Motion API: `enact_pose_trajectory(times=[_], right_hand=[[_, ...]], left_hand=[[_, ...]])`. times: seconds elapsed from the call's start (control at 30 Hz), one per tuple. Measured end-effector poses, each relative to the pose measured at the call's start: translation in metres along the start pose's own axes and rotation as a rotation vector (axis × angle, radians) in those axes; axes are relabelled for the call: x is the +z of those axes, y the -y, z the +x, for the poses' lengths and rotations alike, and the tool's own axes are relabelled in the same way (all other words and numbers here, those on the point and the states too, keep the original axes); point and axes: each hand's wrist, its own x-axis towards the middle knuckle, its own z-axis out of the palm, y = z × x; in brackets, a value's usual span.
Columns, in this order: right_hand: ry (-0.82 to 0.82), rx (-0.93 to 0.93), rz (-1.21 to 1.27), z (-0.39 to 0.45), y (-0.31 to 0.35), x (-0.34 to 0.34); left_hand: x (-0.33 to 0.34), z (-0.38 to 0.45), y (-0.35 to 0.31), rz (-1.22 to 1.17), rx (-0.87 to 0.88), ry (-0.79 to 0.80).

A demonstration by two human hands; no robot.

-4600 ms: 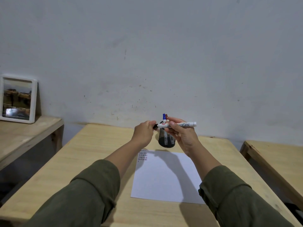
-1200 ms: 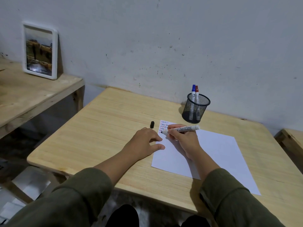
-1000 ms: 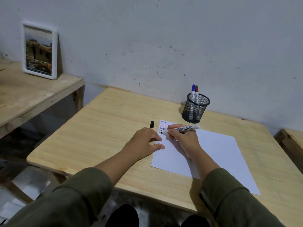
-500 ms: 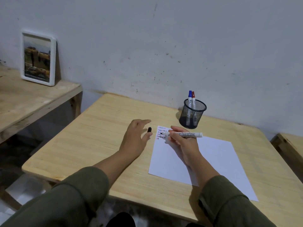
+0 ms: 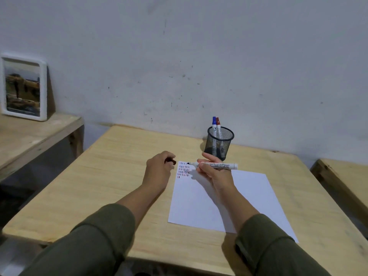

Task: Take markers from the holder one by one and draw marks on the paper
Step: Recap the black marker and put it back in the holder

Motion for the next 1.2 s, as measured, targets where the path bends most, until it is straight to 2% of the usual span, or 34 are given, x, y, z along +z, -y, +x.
enact_pose_trajectory(times=[0.07, 0.23, 0.73, 1.2], right_hand=[[0.003, -0.043, -0.014, 0.002, 0.013, -0.001], [0.027, -0.113, -0.018, 0.002, 0.041, 0.001], [0.079, -0.184, 0.013, -0.010, 0.083, 0.009], [0.102, -0.173, 0.035, -0.012, 0.093, 0.007]], left_hand=[[-0.002, -0.001, -0.015, -0.148, -0.002, -0.027], [-0.004, 0.001, -0.049, -0.249, 0.050, -0.088], [0.000, -0.003, -0.090, -0.279, 0.142, -0.036], [0.004, -0.006, -0.097, -0.432, 0.061, 0.094]])
